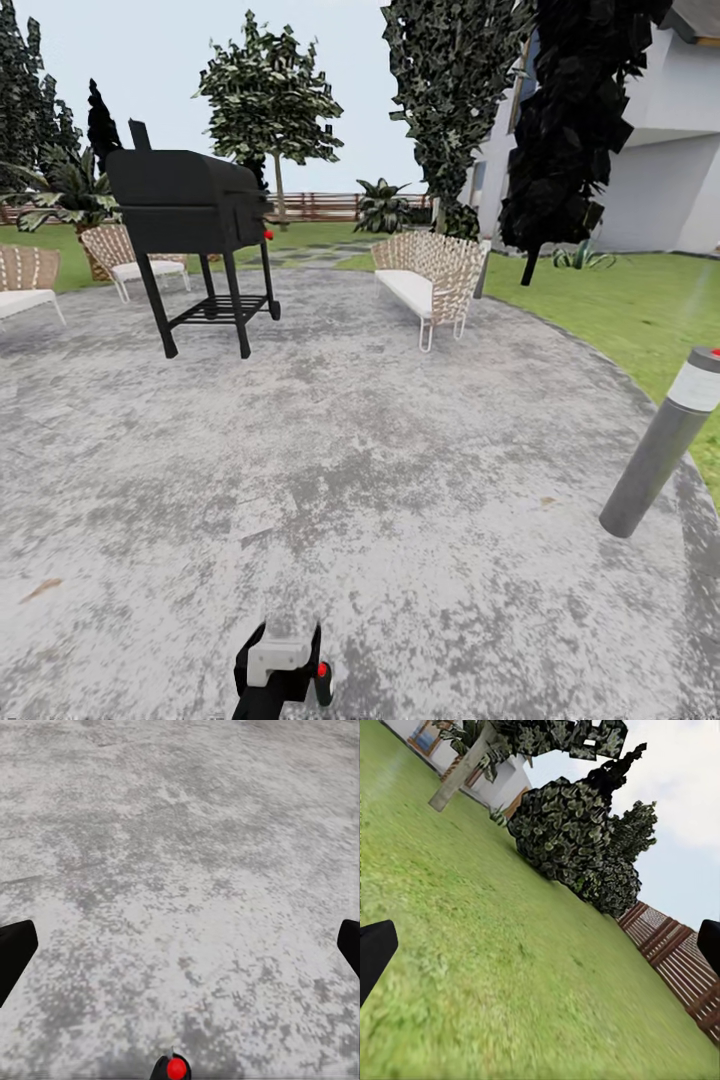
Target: In the garden, pick up the pesticide atomizer on the floor and spray pesticide onto both trees until each tree trunk is fully covered.
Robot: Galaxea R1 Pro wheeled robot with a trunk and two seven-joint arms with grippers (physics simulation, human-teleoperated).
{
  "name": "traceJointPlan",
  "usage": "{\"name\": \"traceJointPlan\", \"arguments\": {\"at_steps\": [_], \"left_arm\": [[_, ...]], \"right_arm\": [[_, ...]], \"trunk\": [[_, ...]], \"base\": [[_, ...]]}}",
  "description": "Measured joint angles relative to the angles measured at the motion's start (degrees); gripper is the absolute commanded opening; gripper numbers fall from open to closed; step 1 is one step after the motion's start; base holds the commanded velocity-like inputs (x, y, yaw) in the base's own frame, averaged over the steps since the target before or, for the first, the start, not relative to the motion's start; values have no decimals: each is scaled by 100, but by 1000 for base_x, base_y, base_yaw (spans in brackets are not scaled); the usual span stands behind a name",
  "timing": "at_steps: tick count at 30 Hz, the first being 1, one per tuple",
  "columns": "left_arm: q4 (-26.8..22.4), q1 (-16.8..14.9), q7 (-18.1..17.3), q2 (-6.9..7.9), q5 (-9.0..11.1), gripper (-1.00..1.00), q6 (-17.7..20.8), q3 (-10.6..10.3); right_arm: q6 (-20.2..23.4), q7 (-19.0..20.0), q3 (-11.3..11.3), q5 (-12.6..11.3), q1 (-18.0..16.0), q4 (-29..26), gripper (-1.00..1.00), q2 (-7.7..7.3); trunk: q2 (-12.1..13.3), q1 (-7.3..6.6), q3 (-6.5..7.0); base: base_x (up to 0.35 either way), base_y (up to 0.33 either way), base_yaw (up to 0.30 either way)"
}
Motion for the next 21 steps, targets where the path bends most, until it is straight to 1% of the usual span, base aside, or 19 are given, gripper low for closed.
{"name": "traceJointPlan", "arguments": {"at_steps": [20,21], "left_arm": [[-10,-27,0,3,1,100,0,0],[-10,-27,0,1,1,100,0,0]], "right_arm": [[1,0,12,0,0,0,100,5],[0,0,12,2,0,0,100,5]], "trunk": [[-27,52,-443],[-27,51,-444]], "base": [[0,0,0],[0,0,0]]}}
